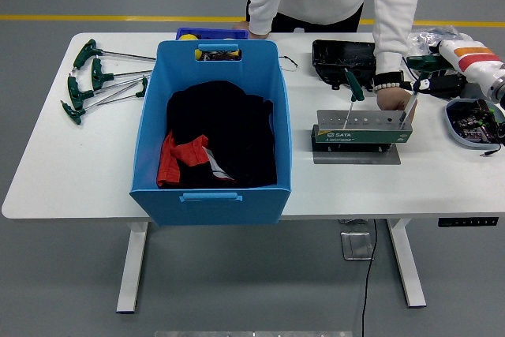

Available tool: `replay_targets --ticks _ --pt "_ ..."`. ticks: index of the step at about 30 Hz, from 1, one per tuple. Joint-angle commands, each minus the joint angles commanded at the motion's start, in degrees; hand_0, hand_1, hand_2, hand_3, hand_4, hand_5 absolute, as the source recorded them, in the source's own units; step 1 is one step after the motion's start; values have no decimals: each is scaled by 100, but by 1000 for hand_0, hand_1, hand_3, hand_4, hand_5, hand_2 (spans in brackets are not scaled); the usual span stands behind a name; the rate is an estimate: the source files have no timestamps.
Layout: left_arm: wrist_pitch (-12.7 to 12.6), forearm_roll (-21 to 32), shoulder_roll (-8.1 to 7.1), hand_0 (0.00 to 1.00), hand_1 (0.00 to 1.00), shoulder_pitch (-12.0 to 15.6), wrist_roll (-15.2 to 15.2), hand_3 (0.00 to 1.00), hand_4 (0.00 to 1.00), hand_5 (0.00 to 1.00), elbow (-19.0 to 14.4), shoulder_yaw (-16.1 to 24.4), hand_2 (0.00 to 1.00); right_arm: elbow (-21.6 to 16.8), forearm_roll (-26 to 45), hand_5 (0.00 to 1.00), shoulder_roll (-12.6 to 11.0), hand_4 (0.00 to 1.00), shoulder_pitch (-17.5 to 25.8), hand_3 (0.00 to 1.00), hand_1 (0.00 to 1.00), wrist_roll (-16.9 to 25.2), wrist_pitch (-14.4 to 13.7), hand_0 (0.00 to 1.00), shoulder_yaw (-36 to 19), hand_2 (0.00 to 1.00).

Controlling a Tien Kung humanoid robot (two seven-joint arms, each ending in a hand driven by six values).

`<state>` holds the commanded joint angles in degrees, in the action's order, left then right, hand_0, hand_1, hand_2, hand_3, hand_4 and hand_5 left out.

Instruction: Lift tool from toolbox,place it in box,lift tool from toolbox,place it in box

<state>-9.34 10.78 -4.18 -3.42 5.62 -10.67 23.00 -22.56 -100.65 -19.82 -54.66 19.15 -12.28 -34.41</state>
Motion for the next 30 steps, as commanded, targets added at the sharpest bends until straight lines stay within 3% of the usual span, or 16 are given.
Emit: replay_targets --ticks 6,7,17,18,23,24,29,30 --pt "-21 -76 -11 707 806 -33 -11 879 998 732 -6 26 873 171 98 887 83 998 -47 346 281 -145 -164 358 137 270" --pt "-25 -85 -12 707 806 -39 -13 879 998 732 -6 29 873 202 113 898 94 998 -52 280 218 -168 -176 270 153 228" --pt "-80 -195 -50 705 800 -126 -20 875 998 730 -26 65 867 434 293 900 138 998 -17 254 167 -241 -275 224 242 204" --pt "-82 -202 -51 704 799 -132 -20 874 998 729 -26 66 867 471 339 906 153 998 -3 206 114 -237 -304 185 225 154" --pt "-91 -269 -52 704 799 -142 -33 874 998 729 -28 116 867 586 498 906 220 998 35 206 114 -211 -551 185 177 154" --pt "-94 -283 -51 701 799 -143 -37 873 998 725 -27 126 866 594 497 904 231 998 36 149 80 -216 -616 178 172 111" --pt "-104 -356 -47 701 799 -147 -65 873 998 725 -27 178 866 621 535 904 290 998 17 149 80 -249 -801 178 212 111" --pt "-105 -370 -47 703 799 -147 -70 873 998 724 -27 188 865 617 559 889 299 998 14 101 58 -231 -830 160 227 84"
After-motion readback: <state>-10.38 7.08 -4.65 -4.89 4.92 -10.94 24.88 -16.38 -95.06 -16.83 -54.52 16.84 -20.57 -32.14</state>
